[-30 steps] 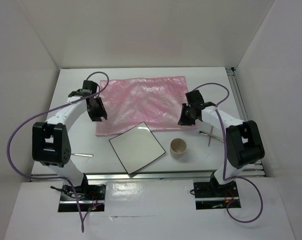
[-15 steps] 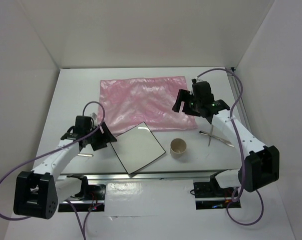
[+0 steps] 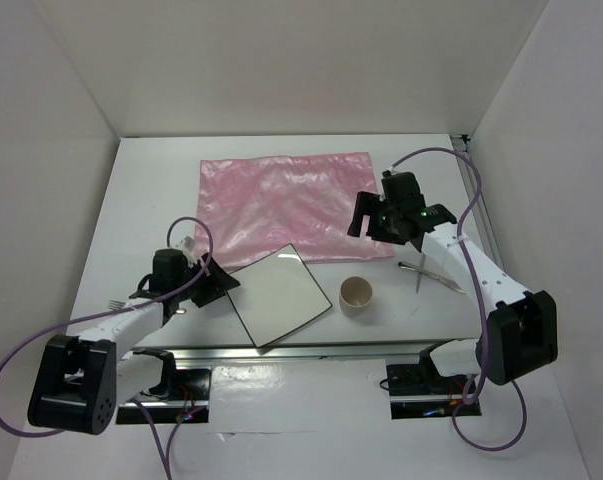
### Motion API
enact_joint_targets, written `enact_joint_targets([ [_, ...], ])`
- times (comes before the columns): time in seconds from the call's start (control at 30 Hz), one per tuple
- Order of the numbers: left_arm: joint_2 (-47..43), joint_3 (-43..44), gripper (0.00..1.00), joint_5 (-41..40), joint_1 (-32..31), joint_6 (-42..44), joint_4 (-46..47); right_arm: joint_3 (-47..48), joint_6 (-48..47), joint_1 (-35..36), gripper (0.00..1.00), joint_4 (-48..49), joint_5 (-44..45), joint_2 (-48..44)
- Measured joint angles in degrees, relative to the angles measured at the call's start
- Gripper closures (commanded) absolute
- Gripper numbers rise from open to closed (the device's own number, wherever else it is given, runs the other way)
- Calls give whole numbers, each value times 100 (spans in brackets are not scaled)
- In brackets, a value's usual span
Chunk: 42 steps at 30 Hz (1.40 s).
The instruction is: Set the dinner table for one person
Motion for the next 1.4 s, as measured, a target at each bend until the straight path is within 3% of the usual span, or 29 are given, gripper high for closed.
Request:
enact_joint_targets([
  [0.5,1078,-608,36,529,-13,-275,2612,-66,-17,0,7,-85,122,-273],
  [0.53,1196,-608,47,555,-11,-291,2774,-66,-17,0,7,-85,122,-273],
  [0.63,1547,-608,67,551,7,-291,3045,-66,-17,0,7,-90,122,-273],
  [0.67,1613,-608,85,557,7,-313,3097,-66,-17,0,7,-90,122,-273],
  [0.7,1655,-608,94,586,7,-369,3119,-66,-17,0,7,-90,122,-273],
  [0.73,1665,-610,100,697,20,-457,3141,-66,-17,0,7,-90,122,-273],
  [0.77,1641,-608,100,811,20,-529,3158,-66,-17,0,7,-90,118,-273],
  [0.97,1075,-267,100,1008,-26,-531,2468,-66,-17,0,7,-90,103,-269],
  [1.2,-37,538,100,778,-35,55,520,-66,-17,0,7,-105,105,-221],
  [1.4,-203,1545,100,479,-15,374,-713,-63,-17,0,7,-109,101,-131],
])
